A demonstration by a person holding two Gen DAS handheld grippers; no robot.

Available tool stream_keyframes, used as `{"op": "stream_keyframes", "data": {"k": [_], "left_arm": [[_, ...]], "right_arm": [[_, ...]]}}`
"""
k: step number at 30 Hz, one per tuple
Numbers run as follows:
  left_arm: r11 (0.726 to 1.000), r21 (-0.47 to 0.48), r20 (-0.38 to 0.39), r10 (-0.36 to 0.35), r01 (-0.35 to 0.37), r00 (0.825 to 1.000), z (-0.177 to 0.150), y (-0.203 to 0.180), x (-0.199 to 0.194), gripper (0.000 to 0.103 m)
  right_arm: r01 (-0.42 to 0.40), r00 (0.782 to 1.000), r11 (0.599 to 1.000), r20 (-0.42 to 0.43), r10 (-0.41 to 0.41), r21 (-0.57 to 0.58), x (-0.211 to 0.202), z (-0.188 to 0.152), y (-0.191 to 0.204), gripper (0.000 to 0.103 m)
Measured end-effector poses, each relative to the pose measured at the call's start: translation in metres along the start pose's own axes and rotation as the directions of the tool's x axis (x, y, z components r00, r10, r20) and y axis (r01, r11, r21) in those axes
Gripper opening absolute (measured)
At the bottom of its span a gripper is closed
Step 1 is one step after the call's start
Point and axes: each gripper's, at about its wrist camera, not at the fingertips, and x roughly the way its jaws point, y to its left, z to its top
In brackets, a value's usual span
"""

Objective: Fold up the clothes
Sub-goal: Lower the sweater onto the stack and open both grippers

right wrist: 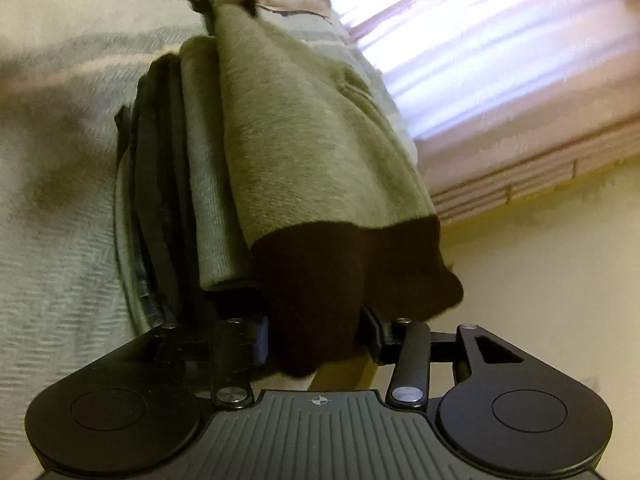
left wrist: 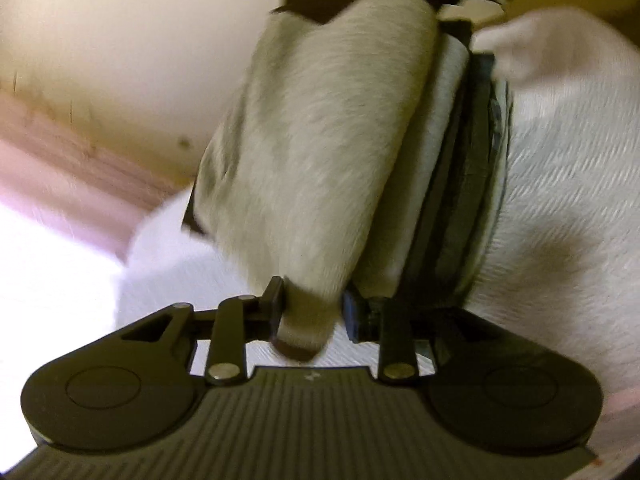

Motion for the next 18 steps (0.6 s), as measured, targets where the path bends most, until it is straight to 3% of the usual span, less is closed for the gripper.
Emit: {"op": "stream_keyframes", "data": {"k": [4,8,13,16,18], "left_arm": [[0.97,-0.237,0.006,-0.06,0.059,0.998,-0.001,0.035,-0.024,0.026],[0.909,-0.402,0.075,-0.082,0.105,0.994,0.019,0.075,-0.029,0.026],[0.848,-0.481,0.188,-0.146,0.221,0.971,0.061,0.106,-0.004,0.026],[0.786,-0.532,0.241,-0.216,0.315,0.946,0.084,0.121,0.027,0.026],[0.741,-0.573,0.233,-0.262,0.35,0.937,0.094,0.124,0.058,0.026]], "right_arm": [[-0.074,0.997,0.982,-0.022,0.079,0.174,-0.022,0.001,-0.023,0.043],[-0.138,0.99,0.908,0.028,0.139,0.396,-0.04,0.0,-0.063,0.042],[-0.237,0.971,0.76,0.143,0.189,0.606,-0.014,0.013,-0.126,0.039],[-0.318,0.948,0.646,0.207,0.243,0.694,0.024,0.015,-0.159,0.035],[-0.37,0.923,0.552,0.227,0.311,0.748,0.058,0.011,-0.175,0.035]]}}
